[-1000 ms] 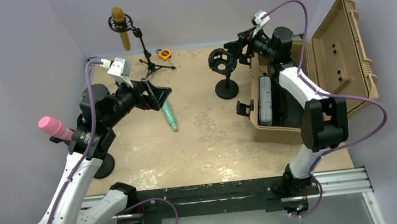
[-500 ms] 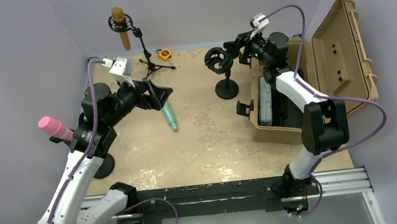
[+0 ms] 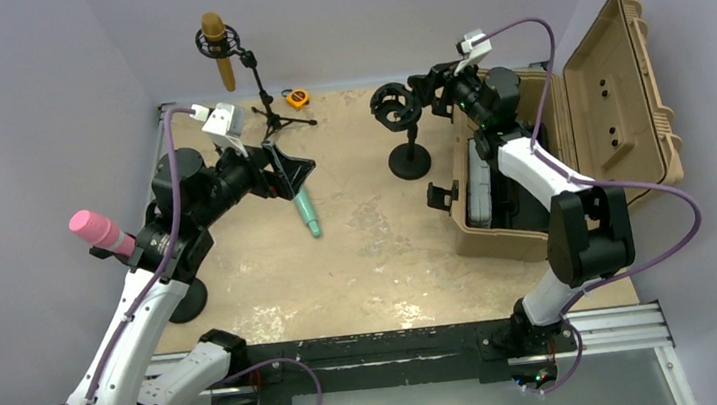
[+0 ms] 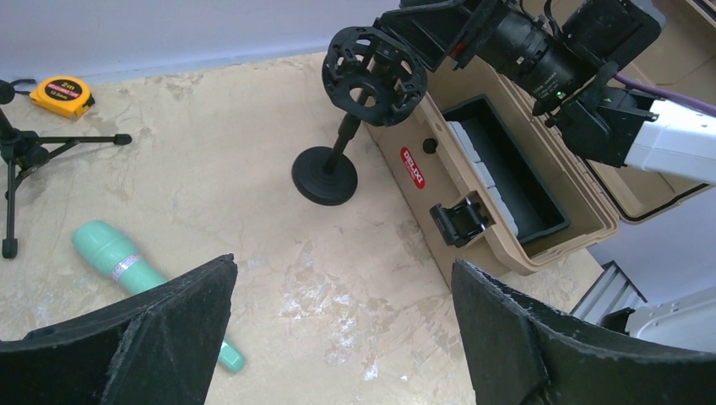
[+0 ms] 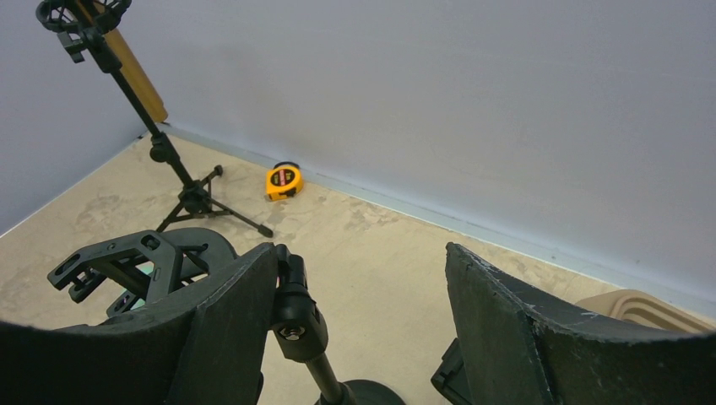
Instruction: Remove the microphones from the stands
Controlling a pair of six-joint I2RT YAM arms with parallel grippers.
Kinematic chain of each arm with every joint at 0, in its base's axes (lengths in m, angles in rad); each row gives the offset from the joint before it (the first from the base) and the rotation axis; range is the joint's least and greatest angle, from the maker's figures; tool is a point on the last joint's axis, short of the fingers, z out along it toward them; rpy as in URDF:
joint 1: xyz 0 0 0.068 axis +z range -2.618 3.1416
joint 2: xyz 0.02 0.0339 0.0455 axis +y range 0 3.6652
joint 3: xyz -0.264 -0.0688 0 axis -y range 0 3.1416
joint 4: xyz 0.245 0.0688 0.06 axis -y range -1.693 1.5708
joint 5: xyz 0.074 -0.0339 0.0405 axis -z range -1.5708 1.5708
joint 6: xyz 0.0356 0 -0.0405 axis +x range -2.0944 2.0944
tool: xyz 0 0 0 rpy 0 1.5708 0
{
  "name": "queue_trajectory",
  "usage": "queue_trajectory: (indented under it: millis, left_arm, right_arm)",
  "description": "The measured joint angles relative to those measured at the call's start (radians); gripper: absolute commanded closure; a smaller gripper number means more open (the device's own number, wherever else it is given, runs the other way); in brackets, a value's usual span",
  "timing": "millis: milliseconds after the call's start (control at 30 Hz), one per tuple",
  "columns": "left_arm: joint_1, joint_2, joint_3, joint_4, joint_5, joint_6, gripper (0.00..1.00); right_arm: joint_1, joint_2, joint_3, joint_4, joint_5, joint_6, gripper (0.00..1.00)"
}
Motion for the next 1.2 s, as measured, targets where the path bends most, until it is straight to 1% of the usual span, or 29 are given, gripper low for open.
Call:
queue_trajectory:
  millis: [300,367,433,567,900,1067,1200]
  left_arm:
    - [-0.012,0.005,0.000,0.000,-0.003,0.001,0.05]
    - [-0.013,0.008,0.000,0.000,-0.003,0.002,0.05]
    - [-0.014,0.010,0.000,0.000,-0.003,0.002,0.05]
    - [-0.021,0.011,0.000,0.000,-0.006,0.002,0.05]
    - [-0.032,0.011,0.013,-0.024,-0.029,0.005,0.05]
    - [-0.041,0.011,0.013,-0.028,-0.033,0.007,0.05]
    - [-0.047,0.011,0.014,-0.035,-0.039,0.009,0.05]
  right_arm:
    - [0.029,-0.035,-0.081,0.073,0.084,0.040,0.32]
    - [0.029,-0.053,-0.107,0.087,0.097,0.059,0.35]
    - [0.029,-0.063,-0.129,0.105,0.103,0.088,0.37]
    - [0.041,-0.066,-0.156,0.138,0.113,0.166,0.36]
    - [0.108,-0.109,-0.230,0.155,0.245,0.354,0.35]
    - [0.110,-0.112,-0.250,0.171,0.284,0.404,0.36]
    - [0.109,-0.136,-0.286,0.194,0.288,0.417,0.39]
